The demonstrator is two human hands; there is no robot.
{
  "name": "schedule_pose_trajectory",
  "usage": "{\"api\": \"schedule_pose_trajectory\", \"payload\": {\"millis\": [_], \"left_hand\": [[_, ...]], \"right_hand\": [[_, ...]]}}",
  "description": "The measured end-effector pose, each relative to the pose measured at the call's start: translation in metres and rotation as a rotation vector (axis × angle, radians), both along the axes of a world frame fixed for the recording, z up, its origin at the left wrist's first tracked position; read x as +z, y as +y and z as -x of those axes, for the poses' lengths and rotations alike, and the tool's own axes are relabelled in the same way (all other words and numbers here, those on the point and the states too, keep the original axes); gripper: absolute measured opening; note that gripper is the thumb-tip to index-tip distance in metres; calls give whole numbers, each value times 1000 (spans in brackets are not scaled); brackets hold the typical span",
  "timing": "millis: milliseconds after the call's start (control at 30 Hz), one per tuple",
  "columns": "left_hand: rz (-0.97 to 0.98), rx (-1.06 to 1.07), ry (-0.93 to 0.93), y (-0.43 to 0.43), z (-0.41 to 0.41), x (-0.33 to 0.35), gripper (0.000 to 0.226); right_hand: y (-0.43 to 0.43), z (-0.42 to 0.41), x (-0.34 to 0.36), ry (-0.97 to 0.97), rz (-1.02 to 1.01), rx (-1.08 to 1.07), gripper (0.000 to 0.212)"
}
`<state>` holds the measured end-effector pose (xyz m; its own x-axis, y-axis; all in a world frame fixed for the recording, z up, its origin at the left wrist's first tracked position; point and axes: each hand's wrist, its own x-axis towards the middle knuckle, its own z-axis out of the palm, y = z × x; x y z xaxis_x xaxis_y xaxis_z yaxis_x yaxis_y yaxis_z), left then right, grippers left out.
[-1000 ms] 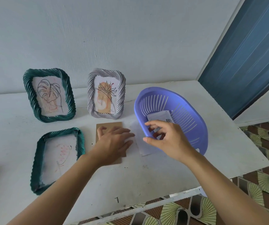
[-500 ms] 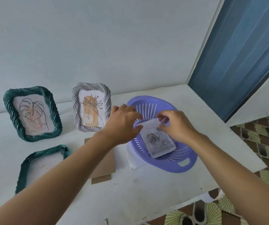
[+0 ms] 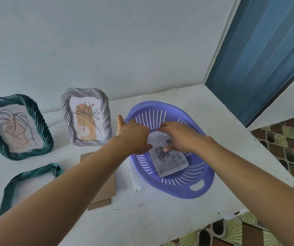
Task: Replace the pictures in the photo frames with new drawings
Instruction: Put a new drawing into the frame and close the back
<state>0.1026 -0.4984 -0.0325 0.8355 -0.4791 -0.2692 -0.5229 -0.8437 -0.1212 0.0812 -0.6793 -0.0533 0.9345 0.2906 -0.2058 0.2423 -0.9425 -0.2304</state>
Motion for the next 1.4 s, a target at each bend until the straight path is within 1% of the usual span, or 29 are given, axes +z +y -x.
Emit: {"api": "schedule_pose_trajectory", "payload": {"millis": [133,267,333,400,433,467,600,700,800,933,967,1033,1133,1233,1400], "left_hand": [[-99,5,-106,-10,8,-6,48],[-121,6,-164,-11,10,-10,50],[-108,5,-176,-11,10,-9,47],[-58,7,-187,-10,10,-9,40],[-19,11,-194,-9,10,-10,36],[27,14,-201,-9,9,-10,33],[243,28,-198,-6,10,-7,22],[445,45,-184,1,11,-4,13],[655,85,-162,8,15,3,7],[873,188,-59,15,18,12,9],[929,223,-14,16,17,11,9],[1101,287,89,22,16,10,9],[1341,348,226,33,22,21,8],[1476,366,228,45,33,39,10],[1621,329,110,79,51,57,5]], "right_hand": [[-1,1,-2,-67,-37,1,75],[-1,3,-4,-122,-61,3,70],[-2,5,-3,-160,-79,18,63],[-3,6,-3,-195,-105,24,46],[-4,6,-4,-212,-129,17,37],[-4,6,-5,-224,-163,-2,31],[-7,6,-1,-287,-378,-103,19],[-8,11,9,-288,-551,-196,16],[-7,20,20,-300,-673,-270,11],[-1,29,26,-321,-829,-360,11],[1,32,27,-303,-894,-389,12],[3,37,30,-244,-1018,-445,15],[9,47,36,-159,-1148,-474,19],[21,56,48,-116,-1277,-491,20],[57,65,75,-19,-1471,-441,21]]}}
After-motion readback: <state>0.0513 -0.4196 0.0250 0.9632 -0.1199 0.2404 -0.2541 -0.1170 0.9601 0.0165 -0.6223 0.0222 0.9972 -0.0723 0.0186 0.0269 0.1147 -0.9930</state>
